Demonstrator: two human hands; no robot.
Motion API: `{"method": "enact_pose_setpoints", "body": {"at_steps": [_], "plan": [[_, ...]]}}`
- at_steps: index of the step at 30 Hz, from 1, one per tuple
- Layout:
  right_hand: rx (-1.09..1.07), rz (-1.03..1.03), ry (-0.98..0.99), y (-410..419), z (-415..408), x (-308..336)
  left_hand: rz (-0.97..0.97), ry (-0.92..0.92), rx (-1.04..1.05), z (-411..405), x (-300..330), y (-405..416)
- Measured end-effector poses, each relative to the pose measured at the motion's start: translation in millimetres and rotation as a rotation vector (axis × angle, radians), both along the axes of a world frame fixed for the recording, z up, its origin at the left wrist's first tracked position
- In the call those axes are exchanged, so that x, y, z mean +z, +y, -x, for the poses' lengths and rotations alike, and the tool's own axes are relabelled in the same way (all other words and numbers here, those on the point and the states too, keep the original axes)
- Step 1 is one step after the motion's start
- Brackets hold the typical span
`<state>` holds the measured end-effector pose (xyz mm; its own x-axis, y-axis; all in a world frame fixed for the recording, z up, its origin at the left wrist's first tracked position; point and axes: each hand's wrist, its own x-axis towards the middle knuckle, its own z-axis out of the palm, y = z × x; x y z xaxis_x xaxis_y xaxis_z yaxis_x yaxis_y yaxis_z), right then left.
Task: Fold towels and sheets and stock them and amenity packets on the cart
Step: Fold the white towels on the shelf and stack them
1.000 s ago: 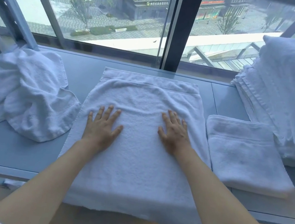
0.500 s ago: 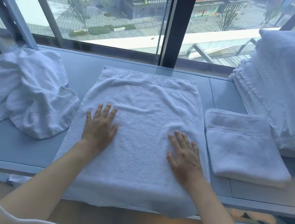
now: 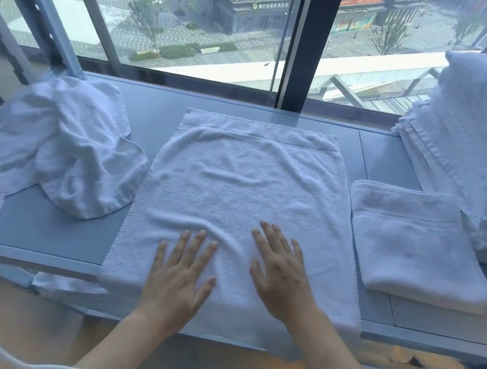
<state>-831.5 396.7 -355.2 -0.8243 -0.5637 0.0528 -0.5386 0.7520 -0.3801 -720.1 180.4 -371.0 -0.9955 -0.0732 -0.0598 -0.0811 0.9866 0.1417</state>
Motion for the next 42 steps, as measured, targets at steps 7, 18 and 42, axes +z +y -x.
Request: {"method": "enact_pose_setpoints", "body": {"at_steps": [7,18,42], "plan": [[0.117,-0.122,0.005,-5,-24,-13,-0.026,0.022,-0.026,-5,-4,-8],[0.09,-0.07,-0.03,107,-13,-10,-0.106,0.238,-0.155,-43,-14,-71],[0.055,-0.193,0.262,132,-62,-6,0.01,0.435,-0.308,-60,7,-78]]}}
